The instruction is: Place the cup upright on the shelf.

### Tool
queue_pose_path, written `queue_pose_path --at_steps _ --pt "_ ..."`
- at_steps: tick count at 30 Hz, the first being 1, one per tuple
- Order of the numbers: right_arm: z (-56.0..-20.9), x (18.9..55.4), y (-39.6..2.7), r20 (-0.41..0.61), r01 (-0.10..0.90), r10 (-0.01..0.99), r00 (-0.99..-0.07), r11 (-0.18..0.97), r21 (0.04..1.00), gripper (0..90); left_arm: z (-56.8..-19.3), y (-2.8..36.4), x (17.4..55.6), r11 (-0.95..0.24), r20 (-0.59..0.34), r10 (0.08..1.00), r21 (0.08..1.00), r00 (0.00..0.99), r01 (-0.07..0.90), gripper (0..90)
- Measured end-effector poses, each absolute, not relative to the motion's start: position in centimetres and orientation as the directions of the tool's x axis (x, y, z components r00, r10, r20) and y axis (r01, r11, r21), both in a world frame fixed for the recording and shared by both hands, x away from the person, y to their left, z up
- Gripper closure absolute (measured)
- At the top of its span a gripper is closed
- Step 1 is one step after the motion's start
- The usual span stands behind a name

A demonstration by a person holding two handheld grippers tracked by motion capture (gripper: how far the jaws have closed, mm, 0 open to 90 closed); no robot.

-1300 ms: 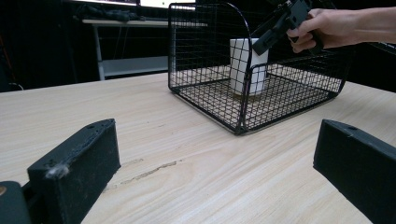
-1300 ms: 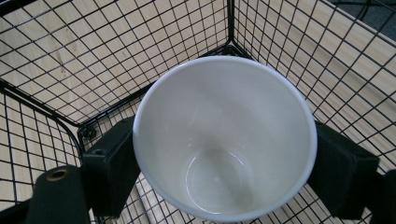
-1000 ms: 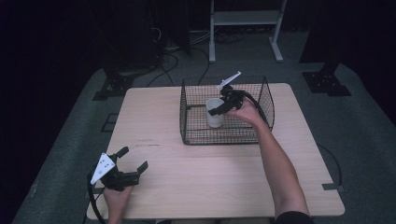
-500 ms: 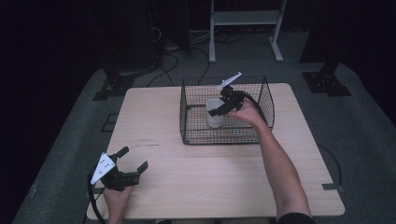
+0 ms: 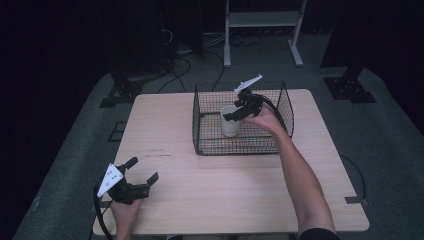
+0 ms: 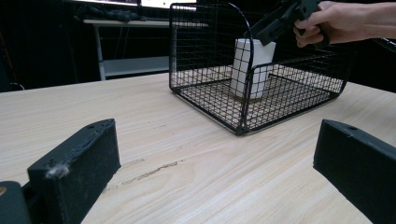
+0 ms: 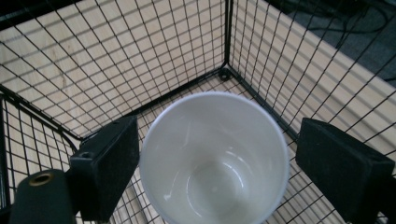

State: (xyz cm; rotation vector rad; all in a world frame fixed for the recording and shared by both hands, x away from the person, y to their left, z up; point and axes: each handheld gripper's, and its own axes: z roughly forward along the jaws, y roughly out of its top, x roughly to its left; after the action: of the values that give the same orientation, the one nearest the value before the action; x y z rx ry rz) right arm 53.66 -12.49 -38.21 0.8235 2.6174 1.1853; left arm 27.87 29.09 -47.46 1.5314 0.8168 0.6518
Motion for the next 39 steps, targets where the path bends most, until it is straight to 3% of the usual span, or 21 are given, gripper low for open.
queue_pose_path --at_steps 21,39 --pt "-34.8 52.1 -14.4 0.153 0.425 0.537 -0.83 0.43 0.797 12.7 -47.5 29.1 27.8 -0.03 -0.051 0.802 0.992 0.595 0.125 0.0" --pt "-34.2 49.7 -16.3 0.148 0.414 0.534 -0.833 0.422 0.807 12.8 -47.5 29.1 27.8 -0.029 -0.053 0.802 0.992 0.595 0.126 0.0"
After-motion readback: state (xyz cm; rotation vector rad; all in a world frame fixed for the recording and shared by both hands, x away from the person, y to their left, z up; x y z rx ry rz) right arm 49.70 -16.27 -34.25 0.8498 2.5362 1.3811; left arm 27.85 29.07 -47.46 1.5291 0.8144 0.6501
